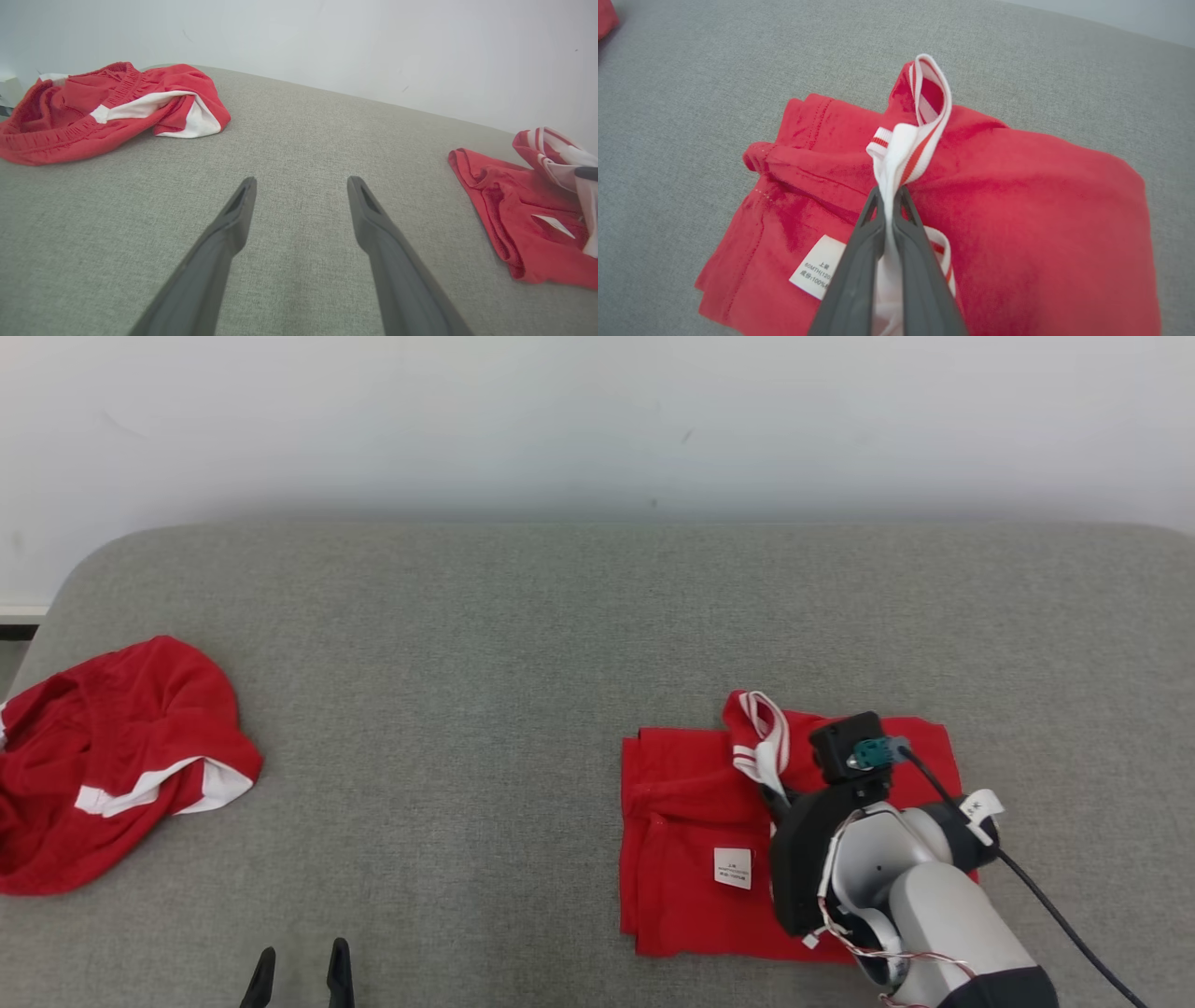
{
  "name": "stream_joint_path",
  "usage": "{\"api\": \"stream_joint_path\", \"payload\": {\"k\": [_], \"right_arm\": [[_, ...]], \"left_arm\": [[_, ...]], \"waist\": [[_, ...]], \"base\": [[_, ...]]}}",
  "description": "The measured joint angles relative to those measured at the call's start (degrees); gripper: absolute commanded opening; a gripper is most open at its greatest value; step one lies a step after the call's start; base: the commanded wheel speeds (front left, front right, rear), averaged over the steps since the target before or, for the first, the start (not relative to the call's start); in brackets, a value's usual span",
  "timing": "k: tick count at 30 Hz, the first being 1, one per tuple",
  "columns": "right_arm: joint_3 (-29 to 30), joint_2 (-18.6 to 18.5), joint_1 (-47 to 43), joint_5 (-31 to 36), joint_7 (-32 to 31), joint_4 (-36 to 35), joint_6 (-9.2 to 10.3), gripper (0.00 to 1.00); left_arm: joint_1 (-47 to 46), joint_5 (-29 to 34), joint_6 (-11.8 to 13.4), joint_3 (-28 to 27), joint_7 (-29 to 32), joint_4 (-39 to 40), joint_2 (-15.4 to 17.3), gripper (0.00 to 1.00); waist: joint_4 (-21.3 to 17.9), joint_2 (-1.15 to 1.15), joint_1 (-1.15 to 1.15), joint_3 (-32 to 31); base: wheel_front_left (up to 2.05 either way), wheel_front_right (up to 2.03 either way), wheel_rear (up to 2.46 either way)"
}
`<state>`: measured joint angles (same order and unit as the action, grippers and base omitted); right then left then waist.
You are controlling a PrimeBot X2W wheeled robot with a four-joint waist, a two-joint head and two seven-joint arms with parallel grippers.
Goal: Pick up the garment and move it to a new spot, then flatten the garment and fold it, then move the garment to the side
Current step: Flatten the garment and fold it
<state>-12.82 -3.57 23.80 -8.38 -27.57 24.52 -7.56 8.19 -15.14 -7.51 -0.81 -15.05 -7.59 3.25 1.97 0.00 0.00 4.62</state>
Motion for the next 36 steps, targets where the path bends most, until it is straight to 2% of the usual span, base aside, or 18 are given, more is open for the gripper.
{"api": "stream_joint_path", "payload": {"k": [19,20,21,22,25,29,36], "right_arm": [[-11.57,0.59,4.76,-8.15,5.34,9.8,0.0,0.0],[-11.8,0.58,4.89,-8.28,5.49,10.22,0.0,0.05],[-12.32,0.55,5.07,-8.48,5.91,10.49,0.01,0.38],[-12.73,0.54,5.21,-9.22,6.34,10.55,0.01,1.0],[-14.16,0.6,5.28,-12.43,8.25,9.8,0.0,1.0],[-13.18,0.69,5.53,-15.73,12.44,7.12,0.0,1.0],[-3.3,-0.64,4.35,-10.94,18.82,5.27,0.0,1.0]], "left_arm": [[-0.03,-0.22,0.0,0.57,0.0,-0.55,-0.26,1.0],[-0.02,-0.36,0.0,0.57,0.0,-0.59,-0.26,1.0],[-0.02,-0.54,0.0,0.57,0.0,-0.64,-0.26,1.0],[-0.01,-0.55,0.0,0.57,0.0,-0.66,-0.27,1.0],[0.13,-0.56,0.0,0.49,0.0,-0.73,-0.27,1.0],[1.03,-0.58,0.0,0.23,0.0,-0.62,-0.29,1.0],[1.95,-0.66,0.0,0.07,0.0,-0.34,-0.29,1.0]], "waist": [[3.96,0.0,0.0,0.13],[3.97,0.0,0.0,0.04],[3.97,0.0,0.0,-0.06],[3.96,0.0,0.0,-0.17],[3.78,0.0,0.0,-0.62],[3.21,0.0,-0.01,-1.3],[1.92,0.0,0.0,-2.62]], "base": [[0.0,0.0,0.0],[0.0,0.0,0.0],[0.0,0.0,0.0],[0.0,0.0,0.0],[0.0,0.0,0.0],[0.0,0.0,0.0],[0.0,0.0,0.0]]}}
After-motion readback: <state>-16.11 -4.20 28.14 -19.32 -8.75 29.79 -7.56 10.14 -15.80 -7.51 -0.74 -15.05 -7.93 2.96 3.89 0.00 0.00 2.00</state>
